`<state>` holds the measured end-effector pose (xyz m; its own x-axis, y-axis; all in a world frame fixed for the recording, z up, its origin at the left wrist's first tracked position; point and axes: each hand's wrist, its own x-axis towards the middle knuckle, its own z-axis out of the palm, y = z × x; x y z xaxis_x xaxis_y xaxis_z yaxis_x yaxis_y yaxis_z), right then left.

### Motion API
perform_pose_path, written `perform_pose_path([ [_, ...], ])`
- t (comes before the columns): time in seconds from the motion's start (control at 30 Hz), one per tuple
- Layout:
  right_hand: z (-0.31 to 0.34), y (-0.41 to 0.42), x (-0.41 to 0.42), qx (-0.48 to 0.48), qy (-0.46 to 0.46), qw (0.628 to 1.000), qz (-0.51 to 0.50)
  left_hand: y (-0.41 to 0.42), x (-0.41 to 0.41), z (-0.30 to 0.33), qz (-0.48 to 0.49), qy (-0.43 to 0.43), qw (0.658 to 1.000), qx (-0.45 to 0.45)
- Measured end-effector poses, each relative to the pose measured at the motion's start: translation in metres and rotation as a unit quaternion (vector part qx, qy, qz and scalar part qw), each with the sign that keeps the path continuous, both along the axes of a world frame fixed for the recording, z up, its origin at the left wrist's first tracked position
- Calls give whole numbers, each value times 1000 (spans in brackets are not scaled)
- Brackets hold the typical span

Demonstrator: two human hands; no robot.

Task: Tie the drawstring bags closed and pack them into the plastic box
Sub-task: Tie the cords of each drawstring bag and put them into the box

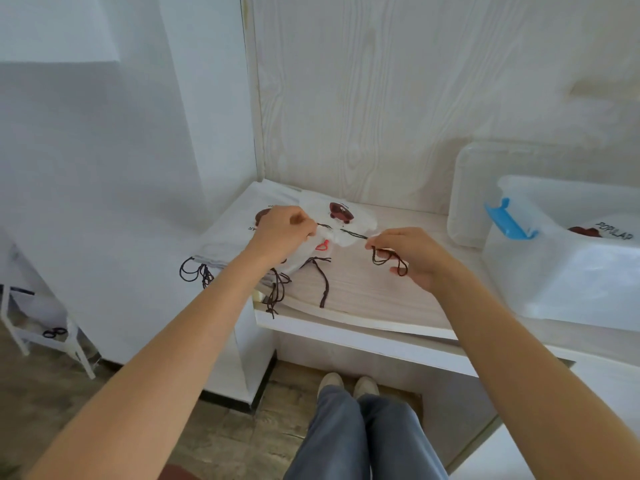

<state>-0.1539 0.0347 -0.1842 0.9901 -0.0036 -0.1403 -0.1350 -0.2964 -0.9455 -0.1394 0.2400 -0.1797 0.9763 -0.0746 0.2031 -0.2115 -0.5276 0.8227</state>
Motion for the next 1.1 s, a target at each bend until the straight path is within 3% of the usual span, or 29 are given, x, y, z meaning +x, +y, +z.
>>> perform_pose_path([
  [0.07, 0, 3, -3, -11, -3, 1000, -9, -6, -6, 5, -23, 81, 989, -120],
  [0.17, 0, 8, -4, -46, -57, 997, -22, -16, -10, 8, -54, 167, 941, -291],
  [0.23, 0, 13, -6, 13, -74, 997, -1, -21, -8, 7, -63, 198, 905, -371],
  [0.3, 1, 19, -9, 148, -51, 987, 28, -26, -6, 5, -83, 208, 882, -414],
  [0.43, -3, 23, -9, 375, -16, 926, 50, -37, -3, 2, -127, 212, 861, -445],
  [0.57, -5, 28, -7, 465, 32, 882, 72, -47, 4, -3, -122, 182, 862, -457],
  [0.63, -4, 28, -4, 465, 42, 881, 76, -50, 9, -5, -118, 172, 861, -463],
  [0.8, 0, 18, 1, 333, -10, 940, 75, -52, 14, -4, -115, 166, 875, -440],
  [0.9, 1, 10, 3, 93, -110, 989, 33, -51, 14, -2, -113, 167, 886, -418],
  [0.97, 3, 6, 4, -82, -167, 982, 33, -53, 13, 0, -108, 166, 896, -398],
  [1.03, 7, 3, 5, -234, -209, 949, 40, -55, 11, 1, -108, 163, 901, -388],
  [1.1, 11, 1, 4, -317, -257, 912, 43, -56, 10, 1, -114, 161, 907, -373],
])
